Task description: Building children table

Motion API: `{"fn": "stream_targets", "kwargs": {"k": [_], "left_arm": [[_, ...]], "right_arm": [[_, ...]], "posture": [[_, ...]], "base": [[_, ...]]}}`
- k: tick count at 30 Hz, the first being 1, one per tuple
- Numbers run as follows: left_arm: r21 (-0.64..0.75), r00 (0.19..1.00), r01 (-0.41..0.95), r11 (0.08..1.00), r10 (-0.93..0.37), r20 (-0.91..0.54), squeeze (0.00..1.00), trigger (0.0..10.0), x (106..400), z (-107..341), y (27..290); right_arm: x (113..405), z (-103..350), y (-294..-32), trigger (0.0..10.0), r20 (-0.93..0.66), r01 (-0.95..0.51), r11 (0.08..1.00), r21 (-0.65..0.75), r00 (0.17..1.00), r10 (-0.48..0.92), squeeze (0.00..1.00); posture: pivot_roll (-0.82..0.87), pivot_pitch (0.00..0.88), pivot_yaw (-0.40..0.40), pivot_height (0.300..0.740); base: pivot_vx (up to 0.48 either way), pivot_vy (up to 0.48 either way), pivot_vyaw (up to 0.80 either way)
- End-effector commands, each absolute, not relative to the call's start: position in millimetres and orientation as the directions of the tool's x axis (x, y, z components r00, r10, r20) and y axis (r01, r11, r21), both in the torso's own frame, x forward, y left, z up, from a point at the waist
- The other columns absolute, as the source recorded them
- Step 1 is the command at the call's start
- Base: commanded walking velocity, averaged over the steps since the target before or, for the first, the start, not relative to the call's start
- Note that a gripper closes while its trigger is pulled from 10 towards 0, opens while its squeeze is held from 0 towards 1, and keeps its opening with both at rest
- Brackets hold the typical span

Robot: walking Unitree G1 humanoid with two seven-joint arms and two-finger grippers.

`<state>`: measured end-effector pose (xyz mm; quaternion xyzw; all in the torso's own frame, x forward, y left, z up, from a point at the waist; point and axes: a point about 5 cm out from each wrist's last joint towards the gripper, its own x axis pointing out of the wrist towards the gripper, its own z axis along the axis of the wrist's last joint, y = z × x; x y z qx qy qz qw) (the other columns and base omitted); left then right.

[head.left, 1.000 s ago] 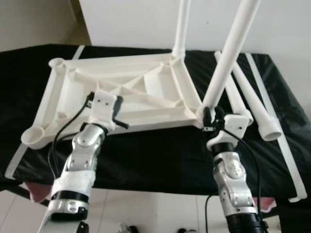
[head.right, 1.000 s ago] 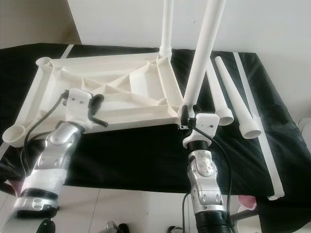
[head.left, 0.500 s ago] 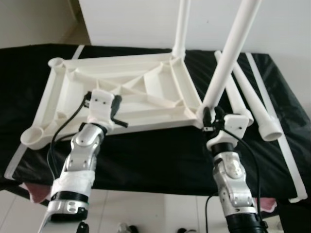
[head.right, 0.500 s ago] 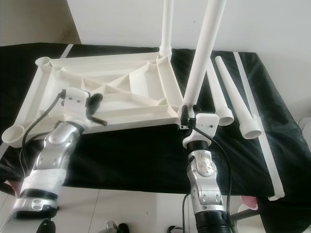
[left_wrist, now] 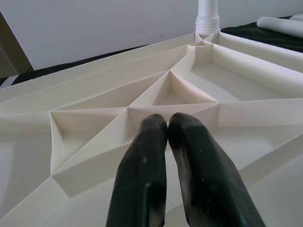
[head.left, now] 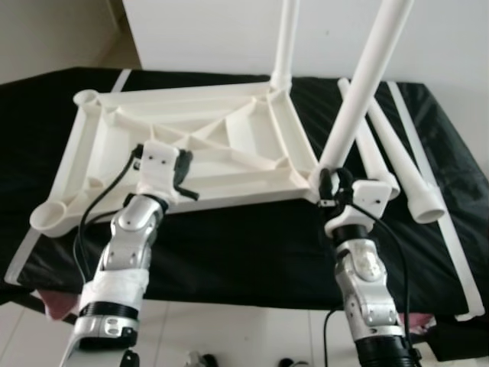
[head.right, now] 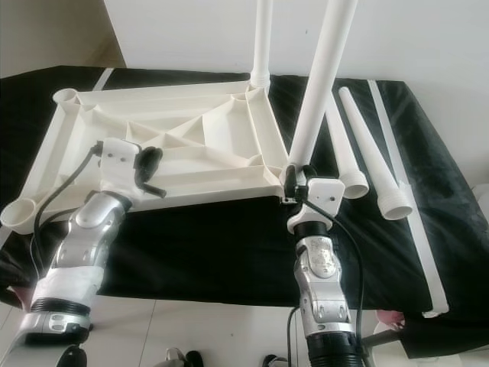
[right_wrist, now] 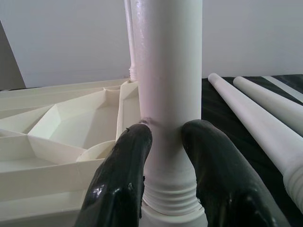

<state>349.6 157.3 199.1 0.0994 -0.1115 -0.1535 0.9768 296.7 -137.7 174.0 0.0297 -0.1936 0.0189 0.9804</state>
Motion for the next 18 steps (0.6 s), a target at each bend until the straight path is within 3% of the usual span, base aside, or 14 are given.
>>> {"fn": "stream_targets", "kwargs": {"k": [1,14,15,18], "left_arm": [[0.223,0.939,0.251,0.942,-0.293,0.179,1.00,10.0,347.0,195.7,160.5],[0.249,0.939,0.239,0.939,-0.289,0.188,1.00,10.0,347.5,196.9,160.0],[0.262,0.940,0.231,0.937,-0.284,0.187,0.00,10.0,348.0,196.8,159.7],[0.265,0.941,0.229,0.937,-0.282,0.185,0.00,10.0,348.2,196.4,159.7]], "right_arm": [[296.3,171.5,-136.3,10.0,0.368,-0.055,0.997,0.062,0.929,0.028,0.00],[297.0,171.8,-135.6,10.0,0.369,-0.068,0.996,0.055,0.928,0.044,0.00],[297.0,171.8,-135.5,10.0,0.369,-0.071,0.996,0.052,0.928,0.047,0.00],[297.1,171.6,-135.5,10.0,0.369,-0.074,0.996,0.051,0.928,0.050,0.00]], "posture": [[-0.07,0.154,0.009,0.740],[-0.07,0.145,-0.001,0.740],[-0.07,0.142,-0.003,0.740],[-0.07,0.139,-0.005,0.740]], "base": [[0.000,0.000,0.00],[0.000,0.000,0.00],[0.000,0.000,0.00],[0.000,0.000,0.00]]}}
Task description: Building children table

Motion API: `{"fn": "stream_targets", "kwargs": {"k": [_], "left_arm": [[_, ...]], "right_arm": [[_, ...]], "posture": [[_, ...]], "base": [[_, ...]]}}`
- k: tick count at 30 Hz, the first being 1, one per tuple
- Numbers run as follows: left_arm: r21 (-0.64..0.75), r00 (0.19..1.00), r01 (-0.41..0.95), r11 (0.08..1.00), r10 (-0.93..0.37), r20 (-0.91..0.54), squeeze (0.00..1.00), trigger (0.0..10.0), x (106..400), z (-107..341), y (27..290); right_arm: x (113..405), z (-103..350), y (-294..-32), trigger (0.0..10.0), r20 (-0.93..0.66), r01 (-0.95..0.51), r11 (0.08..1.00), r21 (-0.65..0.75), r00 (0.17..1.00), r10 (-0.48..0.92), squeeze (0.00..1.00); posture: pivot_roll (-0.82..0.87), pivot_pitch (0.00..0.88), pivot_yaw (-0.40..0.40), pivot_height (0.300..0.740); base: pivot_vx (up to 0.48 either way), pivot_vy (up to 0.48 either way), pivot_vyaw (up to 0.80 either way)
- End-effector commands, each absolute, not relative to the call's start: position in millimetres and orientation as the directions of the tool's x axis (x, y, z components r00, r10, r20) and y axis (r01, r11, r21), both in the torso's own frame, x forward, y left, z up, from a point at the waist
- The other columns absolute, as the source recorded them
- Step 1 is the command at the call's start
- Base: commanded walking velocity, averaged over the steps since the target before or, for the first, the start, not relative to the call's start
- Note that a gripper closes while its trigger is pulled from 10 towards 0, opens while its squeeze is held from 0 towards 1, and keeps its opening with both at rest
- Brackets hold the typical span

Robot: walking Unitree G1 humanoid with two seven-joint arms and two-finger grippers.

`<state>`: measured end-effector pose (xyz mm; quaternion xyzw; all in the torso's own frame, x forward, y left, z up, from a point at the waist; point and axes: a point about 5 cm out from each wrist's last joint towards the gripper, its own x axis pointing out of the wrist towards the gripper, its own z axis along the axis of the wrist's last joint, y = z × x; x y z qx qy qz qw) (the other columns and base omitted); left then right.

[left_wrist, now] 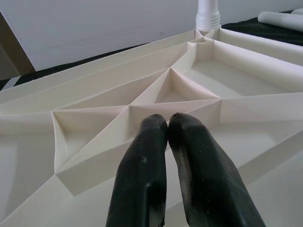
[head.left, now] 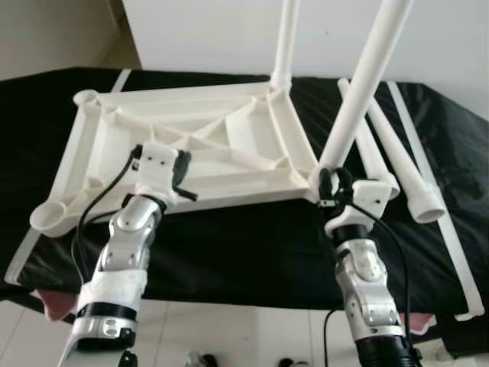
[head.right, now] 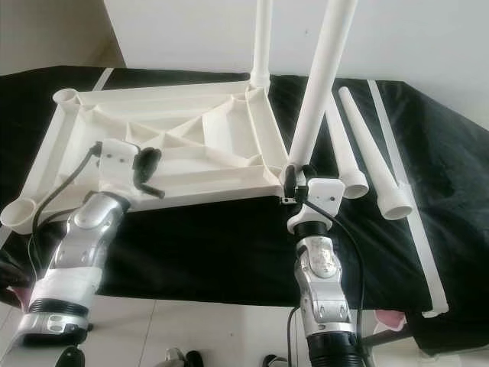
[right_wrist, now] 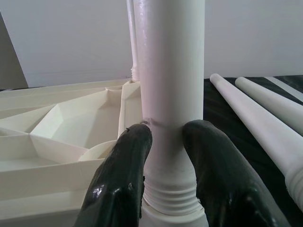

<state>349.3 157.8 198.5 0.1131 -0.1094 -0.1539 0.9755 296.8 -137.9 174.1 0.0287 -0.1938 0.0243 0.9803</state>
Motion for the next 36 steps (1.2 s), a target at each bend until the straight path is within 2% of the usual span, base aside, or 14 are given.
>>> {"fn": "stream_targets", "kwargs": {"k": [1,8,9,36], "left_arm": [[0.265,0.941,0.229,0.937,-0.282,0.185,0.00,10.0,348.2,196.4,159.7],[0.244,0.940,0.234,0.941,-0.283,0.189,0.00,10.0,348.2,195.8,160.2],[0.237,0.940,0.234,0.943,-0.281,0.192,1.00,10.0,348.3,196.4,160.6],[0.244,0.938,0.231,0.942,-0.282,0.200,1.00,10.0,348.0,200.2,163.7]], "right_arm": [[297.1,171.6,-135.5,10.0,0.369,-0.074,0.996,0.051,0.928,0.050,0.00],[296.9,171.4,-135.0,10.0,0.369,-0.080,0.996,0.047,0.928,0.057,0.00],[296.9,171.5,-134.9,10.0,0.369,-0.080,0.996,0.046,0.928,0.058,0.00],[297.3,170.5,-132.9,10.0,0.367,-0.083,0.995,0.055,0.928,0.057,0.00]], "posture": [[-0.07,0.139,-0.005,0.740],[-0.07,0.134,-0.008,0.740],[-0.07,0.133,-0.007,0.740],[-0.06,0.135,-0.002,0.740]], "base": [[0.000,0.000,0.00],[0.000,0.000,0.00],[0.000,0.000,0.00],[0.000,0.000,0.00]]}}
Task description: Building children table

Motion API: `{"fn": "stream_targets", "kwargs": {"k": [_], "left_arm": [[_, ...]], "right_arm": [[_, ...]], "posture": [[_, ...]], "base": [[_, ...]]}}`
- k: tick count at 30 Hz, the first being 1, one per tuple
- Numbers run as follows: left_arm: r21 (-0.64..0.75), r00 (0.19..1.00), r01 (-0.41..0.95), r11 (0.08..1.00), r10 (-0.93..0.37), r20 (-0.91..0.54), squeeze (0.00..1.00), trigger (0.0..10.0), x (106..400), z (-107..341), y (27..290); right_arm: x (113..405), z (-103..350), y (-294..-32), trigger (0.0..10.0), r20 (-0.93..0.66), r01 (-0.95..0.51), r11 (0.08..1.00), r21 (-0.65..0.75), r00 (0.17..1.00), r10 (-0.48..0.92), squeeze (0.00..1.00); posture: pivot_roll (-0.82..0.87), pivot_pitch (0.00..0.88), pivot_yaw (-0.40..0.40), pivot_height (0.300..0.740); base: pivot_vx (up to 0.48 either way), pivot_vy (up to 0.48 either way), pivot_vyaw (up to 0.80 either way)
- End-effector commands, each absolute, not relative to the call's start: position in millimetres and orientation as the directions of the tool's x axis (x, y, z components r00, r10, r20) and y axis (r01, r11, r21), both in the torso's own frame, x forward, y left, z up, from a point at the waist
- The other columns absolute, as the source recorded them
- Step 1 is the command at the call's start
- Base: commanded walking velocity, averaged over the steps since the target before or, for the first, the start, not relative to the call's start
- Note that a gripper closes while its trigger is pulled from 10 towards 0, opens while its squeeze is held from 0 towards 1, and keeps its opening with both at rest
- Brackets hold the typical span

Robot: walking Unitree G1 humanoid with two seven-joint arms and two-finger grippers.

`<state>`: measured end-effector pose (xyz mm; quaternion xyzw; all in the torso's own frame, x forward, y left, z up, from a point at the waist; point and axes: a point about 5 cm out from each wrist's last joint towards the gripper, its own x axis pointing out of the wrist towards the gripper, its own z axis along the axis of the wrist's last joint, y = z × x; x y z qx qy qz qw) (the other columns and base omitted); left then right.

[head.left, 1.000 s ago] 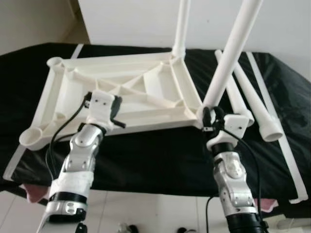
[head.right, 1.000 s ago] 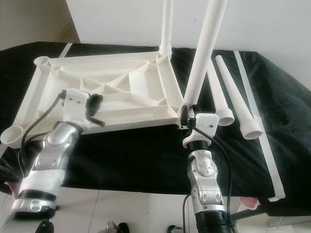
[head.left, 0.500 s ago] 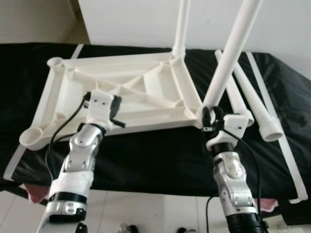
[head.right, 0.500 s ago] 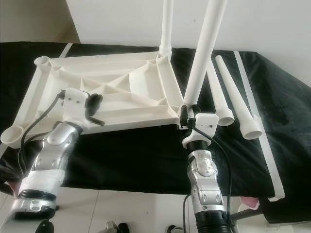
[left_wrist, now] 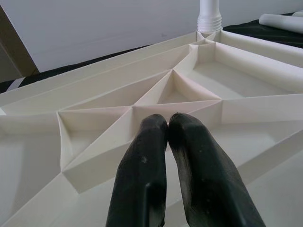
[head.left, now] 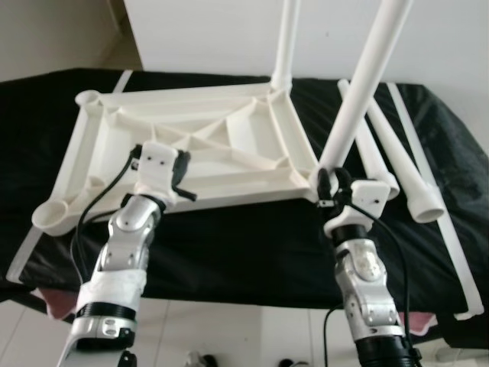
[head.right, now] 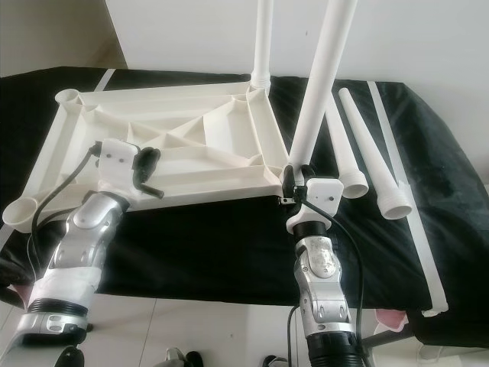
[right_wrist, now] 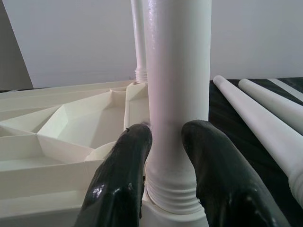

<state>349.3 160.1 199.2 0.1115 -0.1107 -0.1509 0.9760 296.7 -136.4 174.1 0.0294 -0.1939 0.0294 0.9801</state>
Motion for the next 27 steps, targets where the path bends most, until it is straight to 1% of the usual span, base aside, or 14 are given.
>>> {"fn": "stream_targets", "kwargs": {"k": [1,27], "left_arm": [[0.244,0.938,0.231,0.942,-0.282,0.200,1.00,10.0,348.0,200.2,163.7],[0.239,0.940,0.222,0.945,-0.273,0.206,1.00,10.0,348.3,201.5,165.2]], "right_arm": [[297.3,170.5,-132.9,10.0,0.367,-0.083,0.995,0.055,0.928,0.057,0.00],[298.2,172.6,-134.1,10.0,0.372,-0.079,0.995,0.057,0.927,0.053,0.00]], "posture": [[-0.06,0.135,-0.002,0.740],[-0.06,0.142,-0.004,0.740]], "base": [[0.000,0.000,0.00],[0.000,0.000,0.00]]}}
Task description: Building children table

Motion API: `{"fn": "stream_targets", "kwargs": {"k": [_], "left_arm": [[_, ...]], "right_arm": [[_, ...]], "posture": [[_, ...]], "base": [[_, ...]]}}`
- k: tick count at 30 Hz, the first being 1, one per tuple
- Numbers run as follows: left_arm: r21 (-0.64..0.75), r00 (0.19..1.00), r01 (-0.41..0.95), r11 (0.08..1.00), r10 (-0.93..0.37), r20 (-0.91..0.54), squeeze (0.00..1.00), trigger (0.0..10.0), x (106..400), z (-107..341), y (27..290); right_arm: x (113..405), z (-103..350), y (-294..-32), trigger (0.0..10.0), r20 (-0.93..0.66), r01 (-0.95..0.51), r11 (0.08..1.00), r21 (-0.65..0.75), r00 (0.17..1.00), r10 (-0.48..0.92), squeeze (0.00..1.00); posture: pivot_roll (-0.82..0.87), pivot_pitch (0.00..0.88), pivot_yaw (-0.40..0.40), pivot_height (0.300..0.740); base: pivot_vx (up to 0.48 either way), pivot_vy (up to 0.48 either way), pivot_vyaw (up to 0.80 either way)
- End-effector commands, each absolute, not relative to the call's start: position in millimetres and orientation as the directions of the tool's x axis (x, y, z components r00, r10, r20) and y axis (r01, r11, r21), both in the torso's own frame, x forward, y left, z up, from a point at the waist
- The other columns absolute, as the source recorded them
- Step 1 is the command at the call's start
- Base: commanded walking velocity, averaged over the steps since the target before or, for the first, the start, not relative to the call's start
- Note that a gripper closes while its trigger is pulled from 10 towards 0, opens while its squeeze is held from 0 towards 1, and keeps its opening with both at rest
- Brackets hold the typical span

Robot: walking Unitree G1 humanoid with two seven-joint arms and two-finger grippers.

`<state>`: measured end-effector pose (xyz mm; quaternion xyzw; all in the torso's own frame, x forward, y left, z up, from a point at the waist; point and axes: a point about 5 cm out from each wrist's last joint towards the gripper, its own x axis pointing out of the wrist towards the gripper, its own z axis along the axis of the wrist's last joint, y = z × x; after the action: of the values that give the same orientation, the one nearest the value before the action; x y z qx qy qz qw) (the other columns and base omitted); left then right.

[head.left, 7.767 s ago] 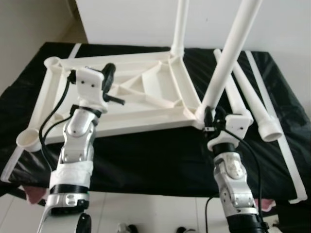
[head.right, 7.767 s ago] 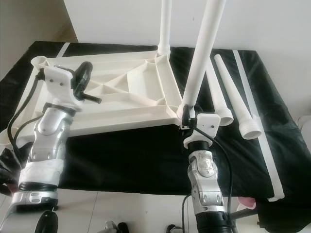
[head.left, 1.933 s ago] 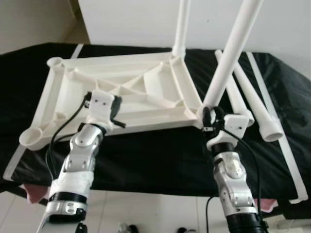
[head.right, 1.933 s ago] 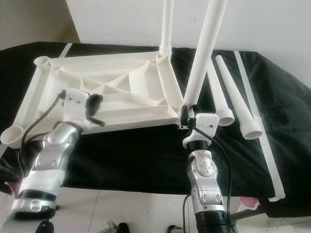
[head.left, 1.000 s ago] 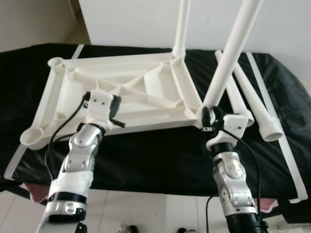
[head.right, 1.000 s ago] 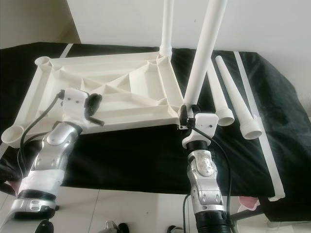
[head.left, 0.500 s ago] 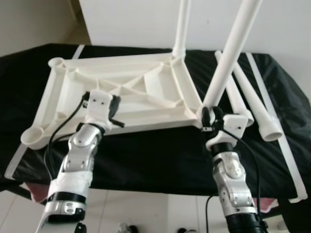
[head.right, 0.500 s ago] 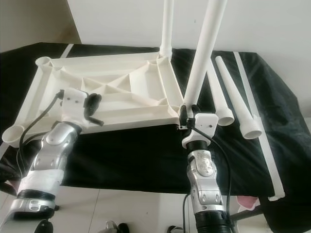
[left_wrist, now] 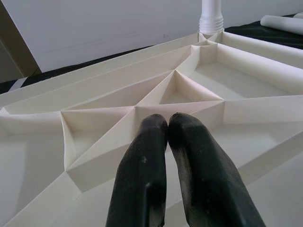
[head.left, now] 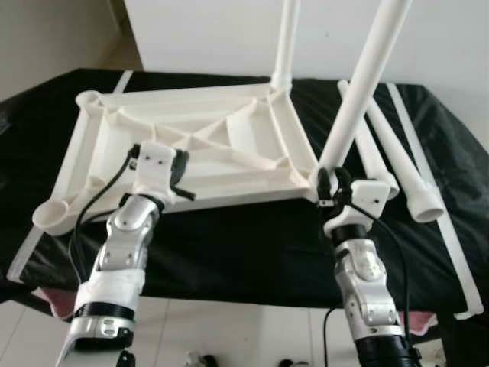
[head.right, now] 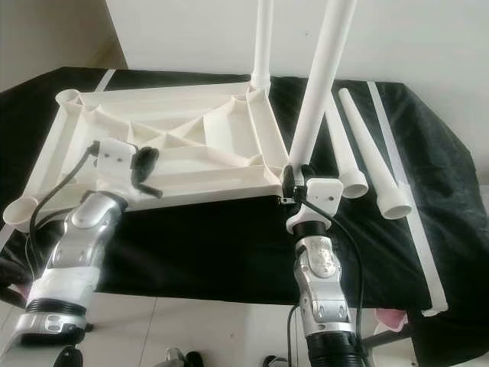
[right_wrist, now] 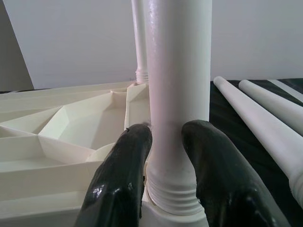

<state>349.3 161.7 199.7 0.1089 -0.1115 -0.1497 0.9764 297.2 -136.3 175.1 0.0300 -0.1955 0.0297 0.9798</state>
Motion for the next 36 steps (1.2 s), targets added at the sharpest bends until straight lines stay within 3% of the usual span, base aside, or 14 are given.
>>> {"fn": "stream_targets", "kwargs": {"k": [1,16,17,18,21,22,23,36], "left_arm": [[0.239,0.940,0.222,0.945,-0.273,0.206,1.00,10.0,348.2,201.4,165.1],[0.265,0.939,0.234,0.935,-0.289,0.188,1.00,10.0,346.7,195.6,162.0],[0.271,0.938,0.236,0.933,-0.292,0.187,0.85,10.0,346.6,195.3,161.5],[0.276,0.937,0.239,0.931,-0.296,0.187,0.00,10.0,346.3,195.2,160.3],[0.260,0.936,0.245,0.934,-0.298,0.188,0.00,10.0,346.3,195.1,159.2],[0.249,0.936,0.247,0.936,-0.297,0.189,0.15,10.0,346.2,195.3,159.3],[0.243,0.935,0.249,0.938,-0.298,0.191,1.00,10.0,346.2,195.5,159.5],[0.233,0.926,0.273,0.933,-0.320,0.199,1.00,10.0,345.3,196.4,157.9]], "right_arm": [[298.2,172.6,-134.2,10.0,0.372,-0.079,0.995,0.057,0.927,0.053,0.00],[298.3,172.2,-135.2,10.0,0.369,-0.074,0.996,0.056,0.928,0.049,0.00],[298.2,172.1,-135.3,10.0,0.369,-0.074,0.996,0.056,0.928,0.048,0.00],[298.1,172.0,-135.4,10.0,0.368,-0.074,0.996,0.056,0.928,0.048,0.00],[297.8,171.5,-135.5,10.0,0.367,-0.074,0.996,0.056,0.929,0.048,0.00],[297.6,171.2,-135.5,10.0,0.366,-0.073,0.996,0.055,0.929,0.048,0.00],[297.4,170.6,-135.8,10.0,0.364,-0.072,0.996,0.055,0.930,0.047,0.00],[295.7,168.4,-138.5,10.0,0.357,-0.057,0.997,0.057,0.933,0.033,0.00]], "posture": [[-0.06,0.142,-0.004,0.740],[-0.06,0.147,-0.002,0.740],[-0.06,0.146,-0.002,0.740],[-0.06,0.148,-0.002,0.740],[-0.07,0.149,0.000,0.740],[-0.07,0.149,0.000,0.740],[-0.07,0.150,0.001,0.740],[-0.07,0.151,0.006,0.740]], "base": [[0.000,0.000,0.00],[0.000,0.000,0.00],[0.000,0.000,0.00],[0.000,0.000,0.00],[0.000,0.000,0.00],[0.000,0.000,0.00],[0.000,0.000,0.00],[0.000,0.000,0.00]]}}
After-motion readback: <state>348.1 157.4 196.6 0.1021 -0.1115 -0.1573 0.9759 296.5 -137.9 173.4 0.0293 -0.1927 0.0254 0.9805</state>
